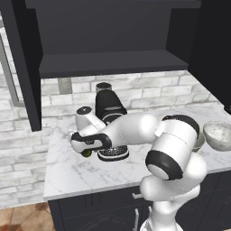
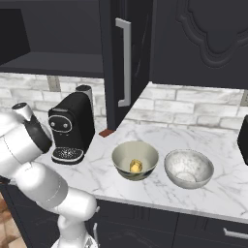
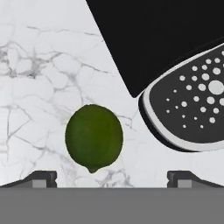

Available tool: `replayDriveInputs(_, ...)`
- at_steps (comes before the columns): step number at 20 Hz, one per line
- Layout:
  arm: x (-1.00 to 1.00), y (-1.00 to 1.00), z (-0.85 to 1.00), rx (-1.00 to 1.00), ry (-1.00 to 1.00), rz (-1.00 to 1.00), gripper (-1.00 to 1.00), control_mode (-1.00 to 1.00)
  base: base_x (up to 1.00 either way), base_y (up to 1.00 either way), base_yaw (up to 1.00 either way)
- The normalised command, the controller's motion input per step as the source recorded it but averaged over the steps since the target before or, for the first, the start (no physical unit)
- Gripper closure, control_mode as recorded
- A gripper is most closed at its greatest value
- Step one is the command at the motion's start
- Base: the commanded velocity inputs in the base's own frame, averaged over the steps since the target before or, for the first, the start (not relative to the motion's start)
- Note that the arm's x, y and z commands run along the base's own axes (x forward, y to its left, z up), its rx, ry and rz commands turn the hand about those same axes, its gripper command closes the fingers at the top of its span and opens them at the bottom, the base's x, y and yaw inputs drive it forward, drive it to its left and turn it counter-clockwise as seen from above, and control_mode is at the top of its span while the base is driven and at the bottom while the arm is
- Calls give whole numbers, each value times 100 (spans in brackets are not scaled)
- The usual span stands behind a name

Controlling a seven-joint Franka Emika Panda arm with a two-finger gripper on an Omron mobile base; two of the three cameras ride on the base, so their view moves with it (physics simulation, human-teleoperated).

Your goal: Pick both bowls and place them on the counter. Then place the lime in one bowl and place the potato in the other bowl.

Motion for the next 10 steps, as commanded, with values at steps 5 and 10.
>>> replayDriveInputs(5, 3, 6, -11, 0, 0, -4, -100, -100, 0, 0, 0)
replayDriveInputs(10, 0, 0, -13, 0, 0, -6, -100, -100, 0, 0, 0)
